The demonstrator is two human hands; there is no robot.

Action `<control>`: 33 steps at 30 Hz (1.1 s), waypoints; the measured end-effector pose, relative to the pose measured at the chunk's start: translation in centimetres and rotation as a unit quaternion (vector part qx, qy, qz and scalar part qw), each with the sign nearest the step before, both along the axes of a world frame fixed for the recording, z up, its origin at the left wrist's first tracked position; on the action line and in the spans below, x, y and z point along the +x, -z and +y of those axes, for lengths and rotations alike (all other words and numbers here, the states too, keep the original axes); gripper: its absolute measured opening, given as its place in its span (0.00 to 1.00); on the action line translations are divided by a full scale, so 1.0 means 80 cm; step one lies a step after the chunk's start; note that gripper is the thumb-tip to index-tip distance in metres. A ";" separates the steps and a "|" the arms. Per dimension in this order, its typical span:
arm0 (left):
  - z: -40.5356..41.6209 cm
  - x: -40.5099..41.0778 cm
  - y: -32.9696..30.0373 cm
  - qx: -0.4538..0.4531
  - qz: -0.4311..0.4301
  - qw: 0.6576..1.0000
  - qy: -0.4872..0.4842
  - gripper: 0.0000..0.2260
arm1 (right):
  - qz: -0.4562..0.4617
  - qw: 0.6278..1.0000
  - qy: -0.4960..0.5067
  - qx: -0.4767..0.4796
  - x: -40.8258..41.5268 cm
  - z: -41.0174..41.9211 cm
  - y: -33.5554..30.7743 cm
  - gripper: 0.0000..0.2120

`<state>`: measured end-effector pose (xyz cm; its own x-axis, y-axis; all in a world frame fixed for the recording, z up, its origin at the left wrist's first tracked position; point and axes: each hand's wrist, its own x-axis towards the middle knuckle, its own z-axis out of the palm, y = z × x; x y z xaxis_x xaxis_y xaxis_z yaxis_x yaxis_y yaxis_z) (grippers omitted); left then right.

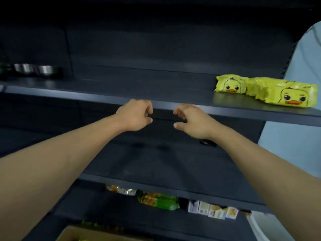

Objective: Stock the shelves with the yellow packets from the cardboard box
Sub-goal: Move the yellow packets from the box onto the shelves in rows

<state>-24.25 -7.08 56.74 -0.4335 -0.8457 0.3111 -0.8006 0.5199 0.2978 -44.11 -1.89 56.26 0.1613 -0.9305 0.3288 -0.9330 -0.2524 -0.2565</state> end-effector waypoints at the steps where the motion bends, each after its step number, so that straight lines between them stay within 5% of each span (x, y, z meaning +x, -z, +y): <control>1: 0.005 0.018 0.015 0.017 -0.005 1.000 -0.006 0.08 | -0.004 1.000 -0.006 0.020 0.017 0.003 0.016 0.20; 16: 0.040 0.201 0.220 0.244 -0.084 0.962 -0.091 0.08 | 0.000 0.960 -0.082 0.269 0.146 0.014 0.239 0.19; 25: 0.062 0.234 0.337 0.349 -0.125 0.918 -0.140 0.05 | -0.017 0.914 -0.106 0.392 0.161 -0.005 0.359 0.19; 33: 0.078 0.284 0.466 0.431 -0.144 0.874 -0.173 0.12 | -0.026 0.867 -0.079 0.492 0.188 0.007 0.484 0.18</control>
